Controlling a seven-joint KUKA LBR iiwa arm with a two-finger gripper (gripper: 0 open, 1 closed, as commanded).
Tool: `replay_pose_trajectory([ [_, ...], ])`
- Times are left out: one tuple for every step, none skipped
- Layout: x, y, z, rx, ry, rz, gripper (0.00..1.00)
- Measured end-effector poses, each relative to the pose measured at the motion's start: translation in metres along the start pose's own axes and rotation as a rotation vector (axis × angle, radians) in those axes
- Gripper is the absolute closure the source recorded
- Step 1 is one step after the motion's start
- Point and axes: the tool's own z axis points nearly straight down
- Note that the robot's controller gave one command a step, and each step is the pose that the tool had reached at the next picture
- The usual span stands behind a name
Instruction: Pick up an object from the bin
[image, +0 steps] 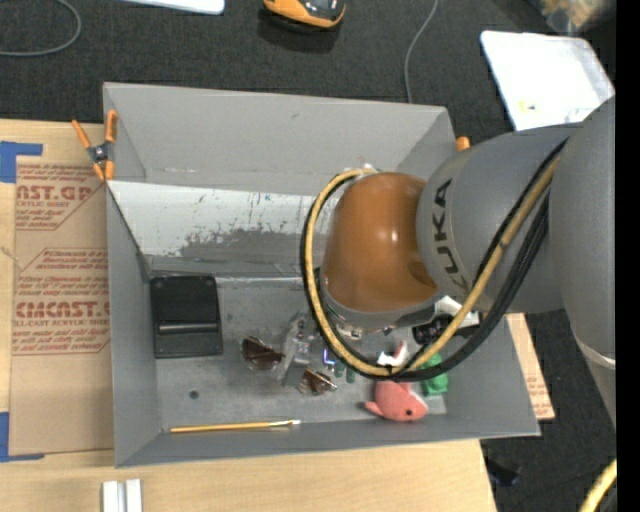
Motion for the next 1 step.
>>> replay_pose_trajectory([
  [0.0010,0.0000,-0.0140,0.002,0.004,0.000,1.00],
])
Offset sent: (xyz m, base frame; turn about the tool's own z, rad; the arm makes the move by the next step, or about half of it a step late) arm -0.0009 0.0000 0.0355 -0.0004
